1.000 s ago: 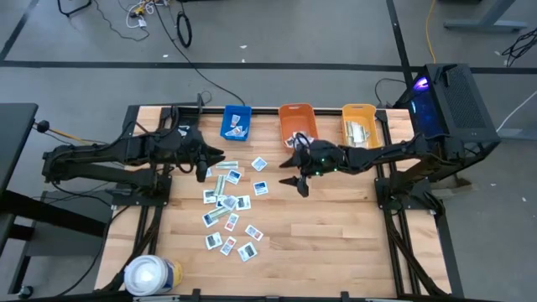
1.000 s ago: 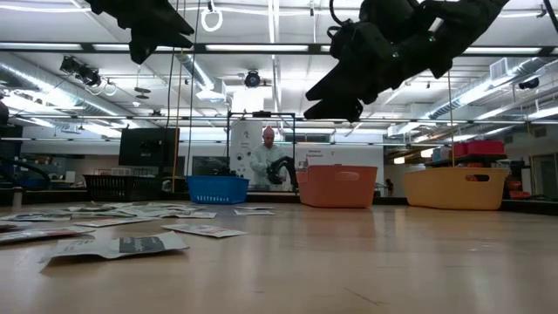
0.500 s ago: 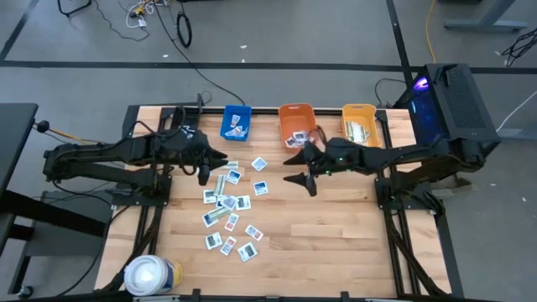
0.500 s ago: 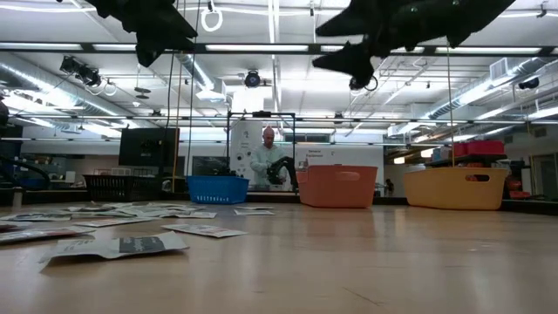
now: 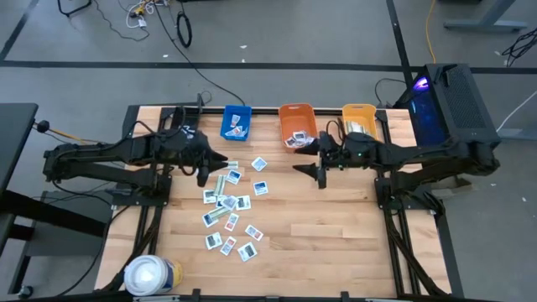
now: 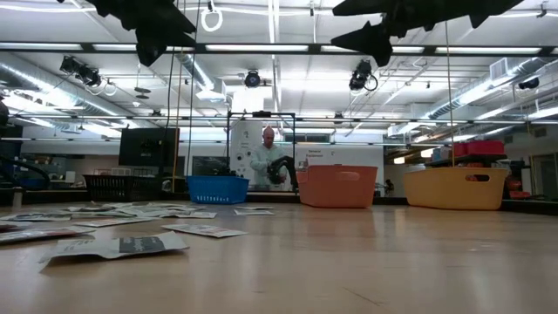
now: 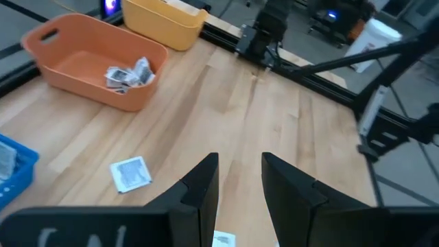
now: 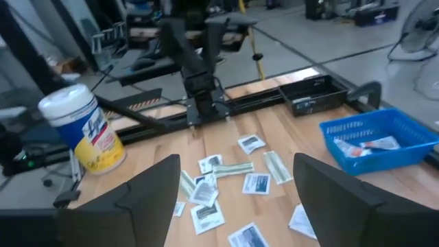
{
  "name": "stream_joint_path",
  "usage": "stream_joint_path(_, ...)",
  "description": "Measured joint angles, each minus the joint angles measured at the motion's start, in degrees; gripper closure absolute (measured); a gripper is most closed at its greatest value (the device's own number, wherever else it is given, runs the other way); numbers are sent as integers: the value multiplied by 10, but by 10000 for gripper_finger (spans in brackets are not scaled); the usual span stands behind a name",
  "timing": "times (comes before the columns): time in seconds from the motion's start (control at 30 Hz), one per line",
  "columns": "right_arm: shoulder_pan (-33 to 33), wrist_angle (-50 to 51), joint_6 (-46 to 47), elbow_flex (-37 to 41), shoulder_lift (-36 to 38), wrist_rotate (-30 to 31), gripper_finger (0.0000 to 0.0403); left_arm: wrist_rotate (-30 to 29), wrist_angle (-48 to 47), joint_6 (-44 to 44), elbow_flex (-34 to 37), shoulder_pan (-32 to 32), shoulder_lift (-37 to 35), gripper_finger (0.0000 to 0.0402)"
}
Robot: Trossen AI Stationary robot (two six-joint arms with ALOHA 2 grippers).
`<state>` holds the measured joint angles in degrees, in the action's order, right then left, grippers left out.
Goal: Pick & Place First Aid Supplies
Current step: Put the bandage into the yellow bin
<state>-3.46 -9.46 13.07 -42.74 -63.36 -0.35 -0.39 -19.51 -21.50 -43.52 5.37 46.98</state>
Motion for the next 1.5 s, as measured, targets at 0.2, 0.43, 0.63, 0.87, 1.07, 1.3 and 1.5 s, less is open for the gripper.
stream_joint_path(0.2,0,-3,-2,0,13,36,119,22,8,-3,0,-18,0,287)
stream_joint_path(0.43,0,-4,-2,0,25,40,119,21,9,-3,0,-40,0,287)
stream_joint_path(0.63,0,-4,-3,0,48,46,119,14,9,-4,0,-47,0,287)
stream_joint_path(0.87,0,2,0,0,61,74,119,13,8,-3,0,-58,0,287)
stream_joint_path(1.07,0,11,15,0,60,74,119,9,7,3,0,-78,0,287)
stream_joint_path(1.3,0,10,28,0,60,74,119,-63,-15,3,0,-83,4,287)
stream_joint_path(1.5,0,10,51,0,60,74,119,-73,-17,3,-1,-82,33,287)
